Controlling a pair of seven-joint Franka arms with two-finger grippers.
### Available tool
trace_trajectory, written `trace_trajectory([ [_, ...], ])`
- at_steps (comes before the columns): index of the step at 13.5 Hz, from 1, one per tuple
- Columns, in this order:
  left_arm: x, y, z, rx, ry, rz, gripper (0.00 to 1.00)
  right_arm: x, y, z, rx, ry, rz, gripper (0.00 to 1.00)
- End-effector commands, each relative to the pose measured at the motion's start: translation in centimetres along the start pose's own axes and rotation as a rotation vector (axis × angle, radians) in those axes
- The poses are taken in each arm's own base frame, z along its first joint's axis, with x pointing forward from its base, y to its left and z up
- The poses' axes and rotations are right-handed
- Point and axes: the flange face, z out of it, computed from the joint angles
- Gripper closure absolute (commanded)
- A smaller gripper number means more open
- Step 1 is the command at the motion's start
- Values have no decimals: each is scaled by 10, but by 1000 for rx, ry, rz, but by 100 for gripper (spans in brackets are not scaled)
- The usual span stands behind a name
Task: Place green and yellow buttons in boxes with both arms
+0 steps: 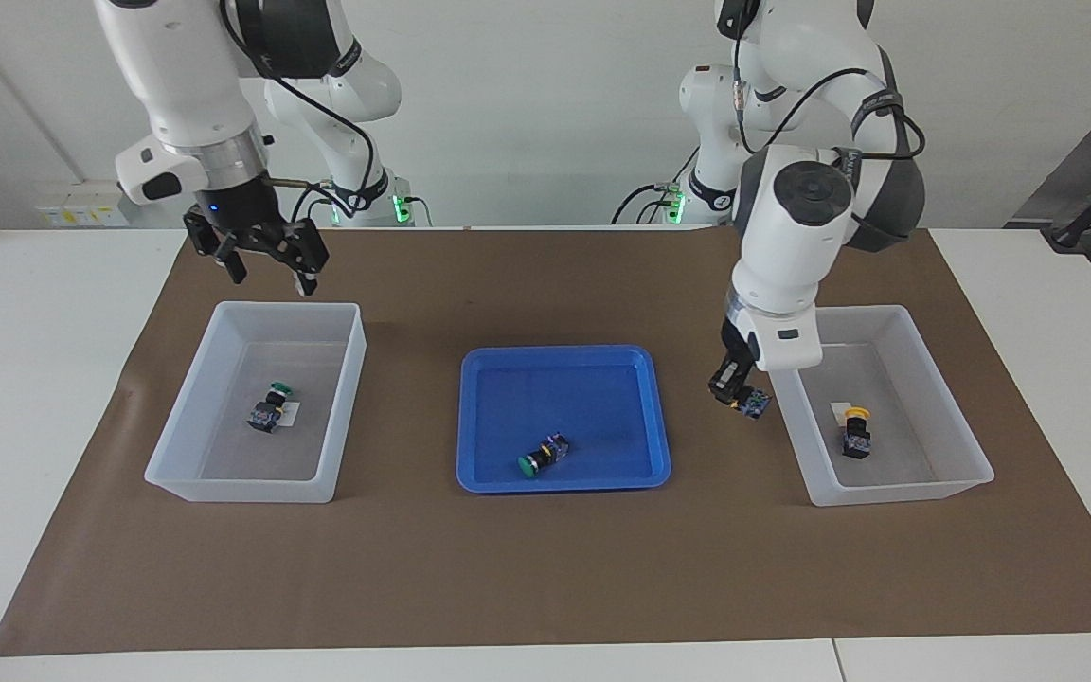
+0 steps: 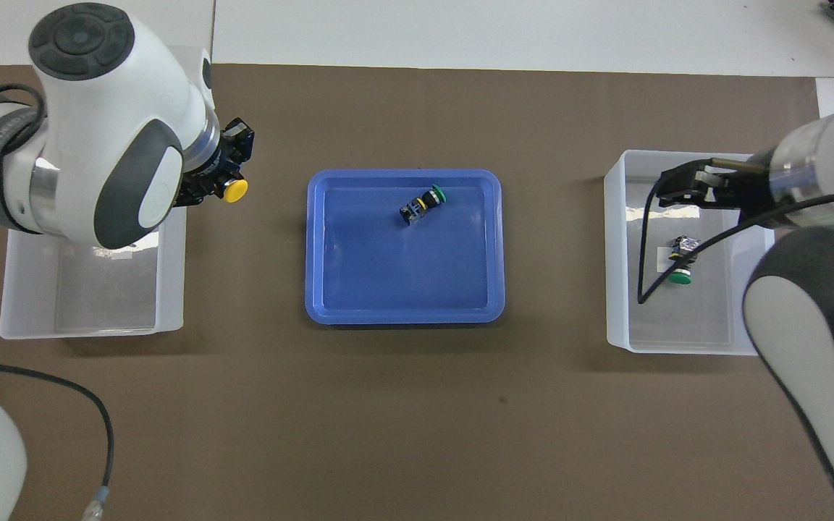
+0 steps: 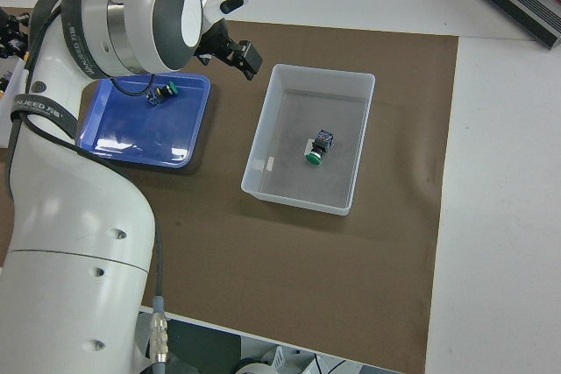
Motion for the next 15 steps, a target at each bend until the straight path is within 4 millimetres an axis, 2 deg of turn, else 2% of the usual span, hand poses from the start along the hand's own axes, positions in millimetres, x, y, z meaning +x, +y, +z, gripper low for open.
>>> trace_trajectory([
  [1, 33, -35, -13, 5, -40, 174, 100, 10, -51, 42, 16, 35, 66, 0],
  [3, 70, -73, -5, -1, -66, 285, 100, 7, -106, 88, 24, 37, 113, 0],
  [5, 106, -117, 3, -30, -94, 390, 100, 4, -138, 124, 37, 38, 157, 0],
  [7, 131, -152, 11, -39, -94, 483, 100, -13, -178, 162, 51, 36, 192, 0],
  [9, 146, -181, 21, -48, -79, 539, 100, -20, -208, 195, 64, 40, 236, 0],
  [10, 147, -190, 28, -53, -67, 565, 100, -21, -225, 215, 65, 38, 257, 0],
  [11, 141, -195, 40, -56, -56, 581, 100, -22, -245, 226, 88, 52, 272, 0],
  [14, 123, -219, 79, -69, -5, 606, 100, -16, -255, 233, 154, 97, 268, 0],
  [15, 120, -220, 91, -73, 9, 608, 100, -21, -261, 247, 159, 90, 264, 0],
])
